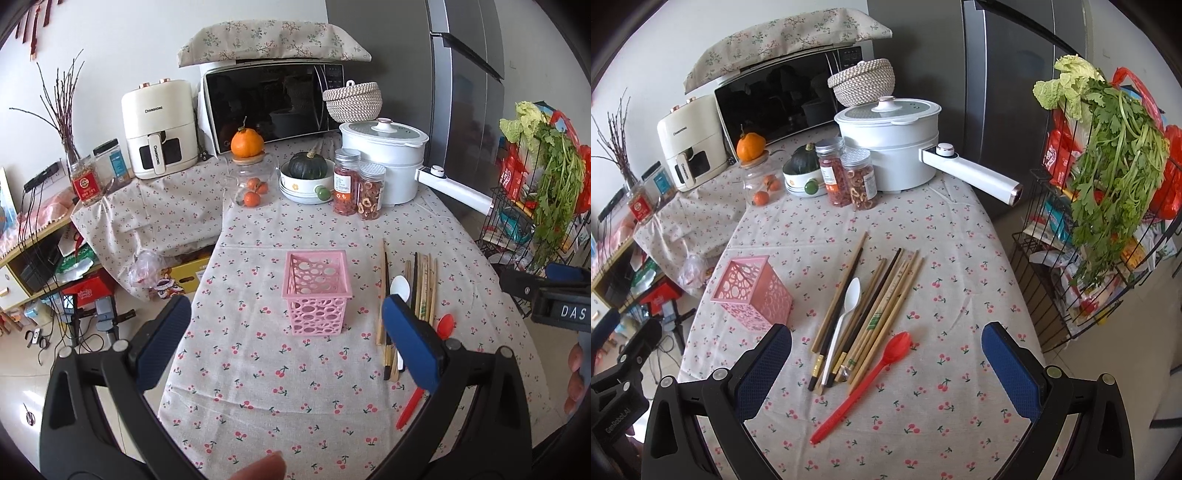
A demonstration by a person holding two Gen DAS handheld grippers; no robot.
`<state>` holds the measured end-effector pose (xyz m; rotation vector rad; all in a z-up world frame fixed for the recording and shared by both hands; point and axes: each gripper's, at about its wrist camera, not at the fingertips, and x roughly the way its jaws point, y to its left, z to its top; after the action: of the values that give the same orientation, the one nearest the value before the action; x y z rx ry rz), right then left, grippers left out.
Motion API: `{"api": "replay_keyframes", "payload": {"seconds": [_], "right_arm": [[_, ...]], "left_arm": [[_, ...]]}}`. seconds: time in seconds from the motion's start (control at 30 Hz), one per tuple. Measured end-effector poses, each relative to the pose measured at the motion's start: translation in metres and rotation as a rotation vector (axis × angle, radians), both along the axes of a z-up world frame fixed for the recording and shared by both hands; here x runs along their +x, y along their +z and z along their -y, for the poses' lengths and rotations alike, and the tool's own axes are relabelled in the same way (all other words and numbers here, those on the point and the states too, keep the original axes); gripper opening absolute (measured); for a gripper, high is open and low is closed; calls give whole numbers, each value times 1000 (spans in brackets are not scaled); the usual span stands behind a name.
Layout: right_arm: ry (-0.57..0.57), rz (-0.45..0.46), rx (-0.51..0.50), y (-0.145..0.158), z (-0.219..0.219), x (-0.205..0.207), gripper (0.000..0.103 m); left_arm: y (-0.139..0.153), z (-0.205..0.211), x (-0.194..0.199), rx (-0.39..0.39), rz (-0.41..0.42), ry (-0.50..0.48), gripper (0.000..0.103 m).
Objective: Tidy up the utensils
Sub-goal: 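Reach the left tool to the white spoon and close on it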
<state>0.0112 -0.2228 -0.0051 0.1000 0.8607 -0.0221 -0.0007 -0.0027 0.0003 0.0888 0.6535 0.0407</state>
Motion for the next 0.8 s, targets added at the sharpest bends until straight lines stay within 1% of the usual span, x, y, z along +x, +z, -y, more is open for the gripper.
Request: {"api": "replay_keyframes", "payload": {"seconds": [0.13, 0.3, 0.4, 0.5, 0.6, 0.7, 0.77, 0.8], "right_arm": [[-16, -52, 27, -5, 15, 14, 103], [-31, -133, 59, -10, 37, 38, 103], [-53, -173, 66, -19, 50, 52, 103], [-84, -213, 79, -30, 65, 63, 103], [-115, -245, 114, -38, 79, 67, 103], [-134, -251, 135, -40, 88, 67, 103], [-145, -255, 131, -41, 93, 67, 103], [-150, -258, 132, -42, 96, 67, 103]], "left_arm": [[-2, 5, 17, -46, -92, -61, 102], [-3, 23, 33, -28, -128, -128, 102], [-9, 40, 47, -40, -180, -197, 102], [-20, 62, 66, -67, -264, -275, 102], [-34, 86, 88, -110, -367, -321, 100], [-49, 106, 109, -127, -450, -333, 88], [-61, 116, 120, -128, -494, -322, 68], [-67, 120, 126, -131, -520, -317, 65]]}}
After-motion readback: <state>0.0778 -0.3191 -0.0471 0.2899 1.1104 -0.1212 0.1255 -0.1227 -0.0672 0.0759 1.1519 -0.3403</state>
